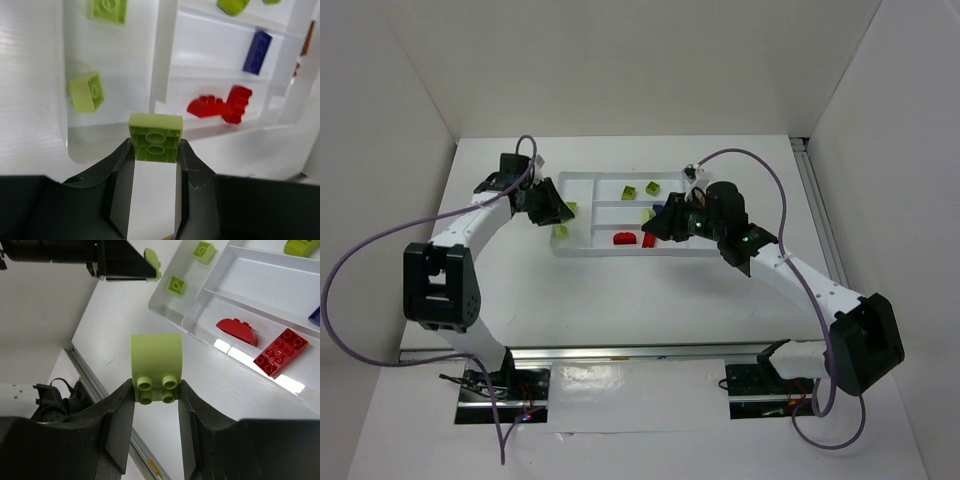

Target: Sort the legos into containers by color

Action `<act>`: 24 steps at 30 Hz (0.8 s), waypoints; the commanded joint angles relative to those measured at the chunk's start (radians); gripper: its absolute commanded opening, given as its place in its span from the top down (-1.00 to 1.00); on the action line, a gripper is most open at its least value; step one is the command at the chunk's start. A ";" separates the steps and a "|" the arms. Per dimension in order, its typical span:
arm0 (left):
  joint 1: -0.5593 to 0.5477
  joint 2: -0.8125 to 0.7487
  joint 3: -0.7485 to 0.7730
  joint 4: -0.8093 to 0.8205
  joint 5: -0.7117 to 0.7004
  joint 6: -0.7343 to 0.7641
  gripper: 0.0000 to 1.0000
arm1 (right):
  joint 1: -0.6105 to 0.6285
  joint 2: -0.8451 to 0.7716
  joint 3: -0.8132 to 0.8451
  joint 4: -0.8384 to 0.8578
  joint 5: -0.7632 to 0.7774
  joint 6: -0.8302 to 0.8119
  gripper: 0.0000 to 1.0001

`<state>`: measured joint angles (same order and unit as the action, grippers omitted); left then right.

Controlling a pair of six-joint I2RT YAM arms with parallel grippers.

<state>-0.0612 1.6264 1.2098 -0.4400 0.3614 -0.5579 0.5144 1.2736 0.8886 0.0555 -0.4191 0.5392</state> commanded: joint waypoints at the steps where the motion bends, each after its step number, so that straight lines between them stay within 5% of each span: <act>1: -0.026 0.074 0.120 -0.028 -0.150 -0.030 1.00 | 0.024 0.025 0.053 -0.040 0.069 -0.036 1.00; 8: -0.046 0.328 0.384 -0.077 -0.216 -0.030 0.99 | 0.024 0.066 0.082 -0.056 0.062 -0.081 1.00; 11: -0.055 0.398 0.451 -0.101 -0.226 -0.017 0.53 | 0.024 0.076 0.092 -0.056 0.072 -0.090 1.00; 16: -0.055 0.437 0.550 -0.140 -0.246 0.004 -0.58 | 0.062 0.133 0.130 -0.045 0.063 -0.090 0.98; 19: -0.055 0.428 0.614 -0.189 -0.228 0.033 -0.90 | 0.105 0.196 0.203 -0.071 0.094 -0.099 0.95; 24: -0.065 0.344 0.657 -0.308 -0.240 0.033 -0.90 | 0.150 0.346 0.328 -0.072 0.120 -0.085 0.93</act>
<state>-0.1184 2.0602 1.8359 -0.6548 0.1318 -0.5480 0.6460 1.5574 1.1286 -0.0216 -0.3279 0.4587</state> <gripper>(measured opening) 0.952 0.433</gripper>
